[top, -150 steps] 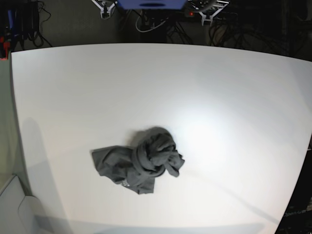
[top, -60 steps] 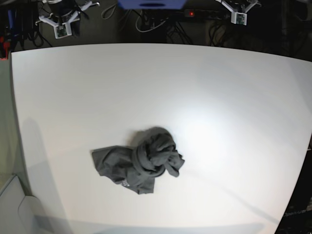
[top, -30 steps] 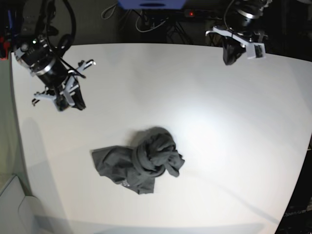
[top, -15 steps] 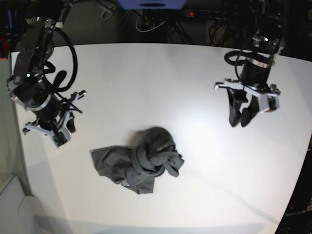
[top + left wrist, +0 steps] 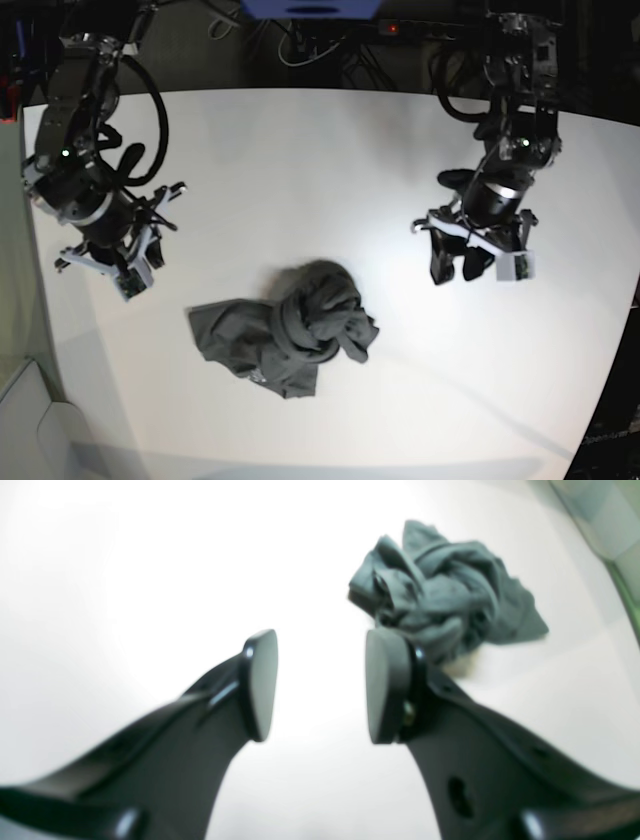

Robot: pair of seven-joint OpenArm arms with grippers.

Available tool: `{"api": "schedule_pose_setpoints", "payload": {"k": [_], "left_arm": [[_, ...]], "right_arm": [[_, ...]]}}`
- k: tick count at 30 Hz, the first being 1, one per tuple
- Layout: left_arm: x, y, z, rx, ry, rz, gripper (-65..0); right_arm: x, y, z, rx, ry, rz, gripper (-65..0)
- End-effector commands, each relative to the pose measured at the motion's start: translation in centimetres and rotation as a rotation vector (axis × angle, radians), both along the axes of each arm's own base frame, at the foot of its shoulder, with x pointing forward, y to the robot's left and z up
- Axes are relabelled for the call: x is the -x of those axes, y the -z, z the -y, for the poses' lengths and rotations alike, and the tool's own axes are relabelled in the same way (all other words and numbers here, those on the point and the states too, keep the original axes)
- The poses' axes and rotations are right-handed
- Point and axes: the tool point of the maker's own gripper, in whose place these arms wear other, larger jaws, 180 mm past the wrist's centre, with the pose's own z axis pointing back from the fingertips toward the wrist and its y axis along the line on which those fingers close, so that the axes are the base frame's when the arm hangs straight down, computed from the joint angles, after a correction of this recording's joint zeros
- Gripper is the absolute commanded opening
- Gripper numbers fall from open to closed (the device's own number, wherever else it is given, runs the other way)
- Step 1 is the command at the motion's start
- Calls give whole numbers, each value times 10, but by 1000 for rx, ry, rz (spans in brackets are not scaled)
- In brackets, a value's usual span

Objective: Layout the t-shirt on the table in an organized manner, then fold the t-shirt properly
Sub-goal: 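Move both grippers out from rest toward the crumpled grey t-shirt, then lower the left gripper onto the shirt's knotted bundle and grasp it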

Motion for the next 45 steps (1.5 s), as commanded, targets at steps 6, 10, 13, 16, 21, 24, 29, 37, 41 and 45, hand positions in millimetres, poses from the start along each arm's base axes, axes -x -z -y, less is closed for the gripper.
{"api": "schedule_pose_setpoints", "payload": {"k": [6, 10, 13, 16, 21, 24, 29, 37, 41, 45], "left_arm": [[-8, 10, 26, 18, 56, -4, -368], [-15, 29, 42, 13, 101, -51, -370], [-24, 30, 42, 15, 97, -52, -371], [-29, 24, 43, 14, 98, -35, -371], [-43, 21, 53, 12, 122, -27, -370], [-51, 24, 72, 1, 173, -36, -372], [-55, 31, 93, 30, 188, -17, -370], [-68, 42, 102, 25, 193, -13, -370], [-78, 42, 111, 41, 190, -21, -370], [-85, 48, 115, 48, 187, -41, -370]], "right_arm": [[-6, -13, 0, -2, -9, 48, -542], [-6, -12, -6, -6, -25, 45, -542], [-6, -10, -21, -8, -69, 39, -542], [-6, -9, -29, -8, -95, 36, -542], [-8, -12, -38, -35, -100, 46, -542], [-11, -14, -40, -43, -99, 52, -542], [-15, -17, -40, -43, -99, 63, -542], [-16, -18, -40, -42, -99, 64, -542], [-16, -18, -43, -41, -109, 65, -542], [-20, -22, -52, -37, -139, 78, -542]]}}
